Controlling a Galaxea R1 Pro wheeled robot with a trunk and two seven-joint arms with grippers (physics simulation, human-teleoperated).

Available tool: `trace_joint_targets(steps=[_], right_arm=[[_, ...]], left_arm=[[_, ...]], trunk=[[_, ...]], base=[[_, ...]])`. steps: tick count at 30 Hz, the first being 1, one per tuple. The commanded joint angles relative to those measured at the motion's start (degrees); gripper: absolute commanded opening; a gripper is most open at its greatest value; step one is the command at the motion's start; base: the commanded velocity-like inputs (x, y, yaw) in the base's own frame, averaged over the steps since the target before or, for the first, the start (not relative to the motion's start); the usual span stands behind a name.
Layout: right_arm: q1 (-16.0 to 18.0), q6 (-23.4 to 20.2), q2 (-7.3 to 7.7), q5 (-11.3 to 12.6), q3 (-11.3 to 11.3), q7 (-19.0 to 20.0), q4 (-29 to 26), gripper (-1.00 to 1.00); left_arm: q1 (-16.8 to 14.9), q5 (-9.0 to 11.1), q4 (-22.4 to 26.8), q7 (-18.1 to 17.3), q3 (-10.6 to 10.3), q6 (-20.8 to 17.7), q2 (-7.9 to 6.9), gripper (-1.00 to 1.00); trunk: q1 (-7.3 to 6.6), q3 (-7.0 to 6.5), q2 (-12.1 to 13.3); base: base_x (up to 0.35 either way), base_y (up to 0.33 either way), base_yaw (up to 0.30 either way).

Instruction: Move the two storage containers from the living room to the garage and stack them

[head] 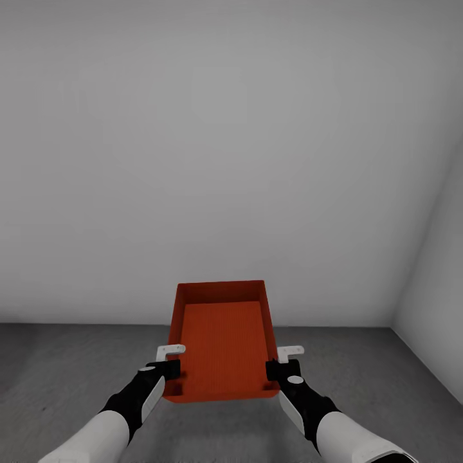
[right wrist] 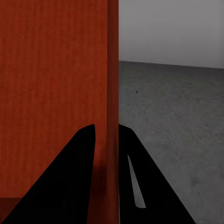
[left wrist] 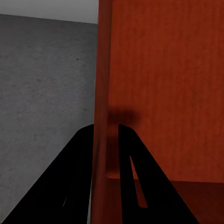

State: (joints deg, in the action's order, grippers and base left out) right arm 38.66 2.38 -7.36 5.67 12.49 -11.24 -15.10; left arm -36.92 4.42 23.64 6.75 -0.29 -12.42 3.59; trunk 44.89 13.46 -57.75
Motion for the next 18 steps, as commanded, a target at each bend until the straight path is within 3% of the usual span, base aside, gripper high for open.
trace_joint_targets(steps=[1,18], right_arm=[[0.1,0.3,0.06,0.7,-1.4,-0.7,0.2,-1.00],[0.1,0.3,0.06,0.7,-1.4,-0.7,0.2,-1.00]], left_arm=[[0.0,-1.0,0.3,0.6,0.0,-0.4,-1.48,-1.00],[0.0,-1.0,0.7,0.6,-0.1,-0.4,-1.47,-1.00]], trunk=[[0.00,0.17,-0.1],[0.00,1.74,-0.1]], base=[[0.000,0.000,0.000],[0.000,0.000,0.000]])
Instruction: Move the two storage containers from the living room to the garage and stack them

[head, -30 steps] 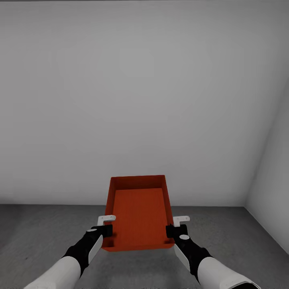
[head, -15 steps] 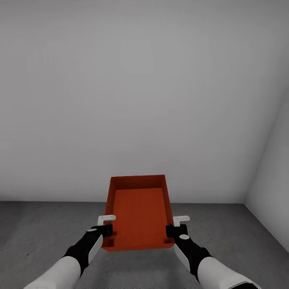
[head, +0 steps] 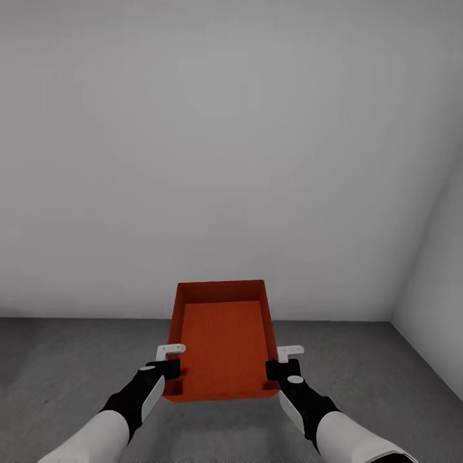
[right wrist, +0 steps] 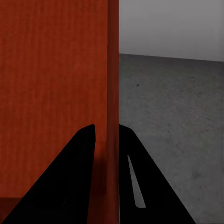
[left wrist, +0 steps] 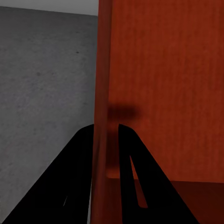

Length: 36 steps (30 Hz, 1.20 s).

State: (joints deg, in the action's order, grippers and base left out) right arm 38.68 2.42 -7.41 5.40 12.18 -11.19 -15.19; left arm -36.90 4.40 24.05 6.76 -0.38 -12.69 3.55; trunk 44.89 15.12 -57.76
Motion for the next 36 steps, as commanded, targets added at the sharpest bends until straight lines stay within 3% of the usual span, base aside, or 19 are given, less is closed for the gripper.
trace_joint_targets(steps=[1,36], right_arm=[[0.1,0.3,0.12,0.9,-1.1,-0.7,0.2,-1.00],[0.1,0.2,0.12,0.9,-1.1,-0.8,0.2,-1.00]], left_arm=[[0.0,-1.0,0.3,0.6,0.0,-0.1,-1.42,-1.00],[0.0,-0.8,0.0,0.6,0.1,-0.1,-0.91,-1.00]], trunk=[[0.00,0.17,-0.1],[0.00,3.40,-0.1]], base=[[0.000,0.000,0.000],[0.000,0.000,0.000]])
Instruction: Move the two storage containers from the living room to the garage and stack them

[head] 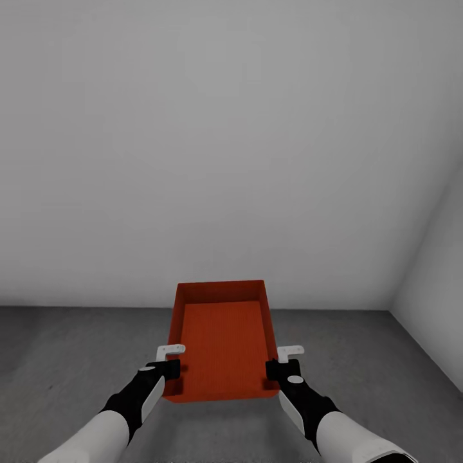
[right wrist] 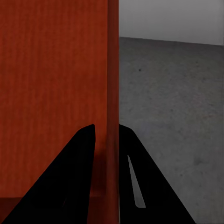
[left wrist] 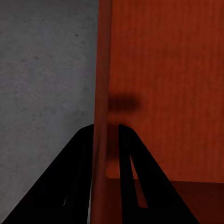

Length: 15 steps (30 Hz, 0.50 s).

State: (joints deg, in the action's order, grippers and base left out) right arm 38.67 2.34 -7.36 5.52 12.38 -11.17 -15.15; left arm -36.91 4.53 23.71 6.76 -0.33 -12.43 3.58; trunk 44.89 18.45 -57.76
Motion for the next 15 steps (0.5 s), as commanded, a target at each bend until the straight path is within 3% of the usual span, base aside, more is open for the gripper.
trace_joint_targets(steps=[1,15], right_arm=[[0.1,0.3,0.06,0.8,-1.3,-0.8,0.2,-1.00],[0.1,0.3,0.06,0.8,-1.3,-0.8,0.2,-1.00]], left_arm=[[0.0,-0.9,0.3,0.6,0.1,-0.4,-0.94,-1.00],[0.0,-1.0,0.6,0.6,0.0,-0.4,-1.06,-1.00]], trunk=[[0.00,0.16,-0.1],[0.00,1.45,-0.1]], base=[[0.000,0.000,0.000],[0.000,0.000,0.000]])
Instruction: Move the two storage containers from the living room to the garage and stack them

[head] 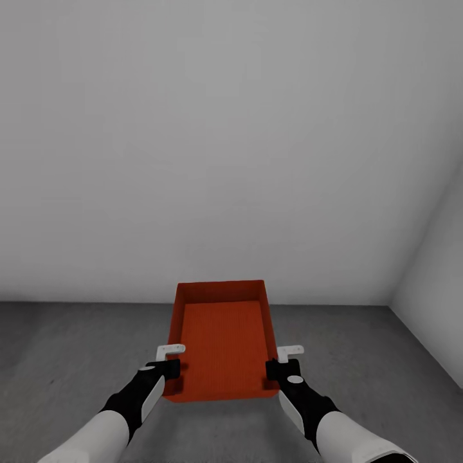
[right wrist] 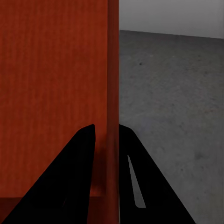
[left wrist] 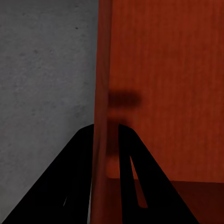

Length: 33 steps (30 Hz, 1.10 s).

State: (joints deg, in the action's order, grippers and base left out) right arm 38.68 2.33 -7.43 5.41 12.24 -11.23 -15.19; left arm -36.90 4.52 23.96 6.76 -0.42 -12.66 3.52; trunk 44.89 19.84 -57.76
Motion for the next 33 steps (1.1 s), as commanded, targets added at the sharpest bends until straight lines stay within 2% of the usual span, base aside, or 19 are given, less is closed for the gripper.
trace_joint_targets(steps=[1,33], right_arm=[[0.1,0.3,0.13,0.9,-1.1,-0.7,0.2,-1.00],[0.1,0.3,0.13,0.9,-1.2,-0.7,0.2,-1.00]], left_arm=[[0.0,-1.0,0.3,0.6,0.1,-0.2,-1.05,-1.00],[0.0,-1.0,0.0,0.6,0.1,-0.2,-1.23,-1.00]], trunk=[[0.00,0.16,-0.1],[0.00,3.12,-0.1]], base=[[0.000,0.000,0.000],[0.000,0.000,0.000]])
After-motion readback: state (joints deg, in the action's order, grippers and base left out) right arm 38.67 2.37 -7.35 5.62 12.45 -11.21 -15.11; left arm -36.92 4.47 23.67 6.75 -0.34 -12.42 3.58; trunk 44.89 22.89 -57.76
